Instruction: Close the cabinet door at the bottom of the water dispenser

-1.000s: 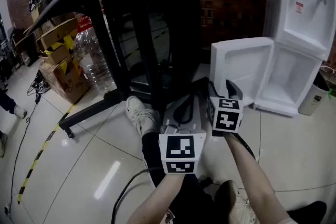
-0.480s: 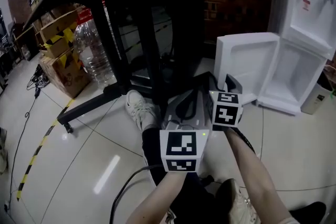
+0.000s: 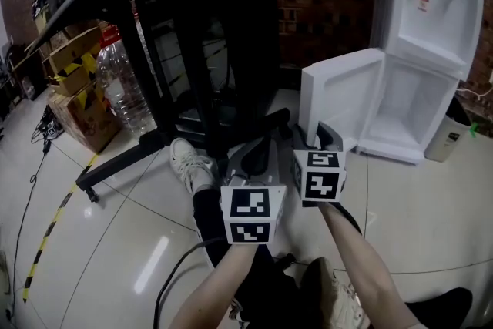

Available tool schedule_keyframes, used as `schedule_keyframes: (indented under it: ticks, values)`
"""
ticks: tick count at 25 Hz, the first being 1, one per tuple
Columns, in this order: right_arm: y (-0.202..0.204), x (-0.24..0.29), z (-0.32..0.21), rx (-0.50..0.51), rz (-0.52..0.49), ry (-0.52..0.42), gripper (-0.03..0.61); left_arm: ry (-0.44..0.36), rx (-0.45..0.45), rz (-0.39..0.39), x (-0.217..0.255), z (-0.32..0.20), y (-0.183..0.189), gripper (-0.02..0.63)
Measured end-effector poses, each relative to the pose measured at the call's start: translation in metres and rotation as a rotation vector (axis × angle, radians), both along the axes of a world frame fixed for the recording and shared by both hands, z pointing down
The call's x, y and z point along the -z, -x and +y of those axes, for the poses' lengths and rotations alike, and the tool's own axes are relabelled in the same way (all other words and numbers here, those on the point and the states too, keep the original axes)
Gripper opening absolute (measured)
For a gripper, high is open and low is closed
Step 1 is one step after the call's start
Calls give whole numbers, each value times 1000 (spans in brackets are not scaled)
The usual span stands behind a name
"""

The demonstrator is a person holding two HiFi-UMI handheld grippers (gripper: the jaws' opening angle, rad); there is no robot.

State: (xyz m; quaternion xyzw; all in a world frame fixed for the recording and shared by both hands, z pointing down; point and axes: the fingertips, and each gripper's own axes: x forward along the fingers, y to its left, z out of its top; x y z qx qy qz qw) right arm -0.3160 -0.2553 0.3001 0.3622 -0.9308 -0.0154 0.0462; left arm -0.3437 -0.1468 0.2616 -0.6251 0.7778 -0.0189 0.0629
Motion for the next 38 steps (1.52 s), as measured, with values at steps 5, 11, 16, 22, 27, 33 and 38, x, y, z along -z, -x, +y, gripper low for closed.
schedule_keyframes:
  ticks: [5,11,16,22,27,33,38]
  values:
    - [-29,-1,16,40,20,19,192,-52,-12,106,15,-8,-9,15]
    - [-69,-1,28,59,15,39,198,-19,-62,11,25,-39,-52,15]
    - [-113,3,36,-1,48,-49,207,-33,-156,-69,33,-47,-96,15]
    - [-159,0,34,-62,60,-46,207,-43,-156,-16,32,-57,-130,15]
    - [-200,0,27,-136,60,-45,198,-27,-173,21,23,-69,-165,15]
    - [-245,-1,10,-230,44,1,183,-23,-222,-37,24,-87,-206,15]
    - [-278,2,-8,-311,55,13,178,-20,-221,1,22,-109,-227,15]
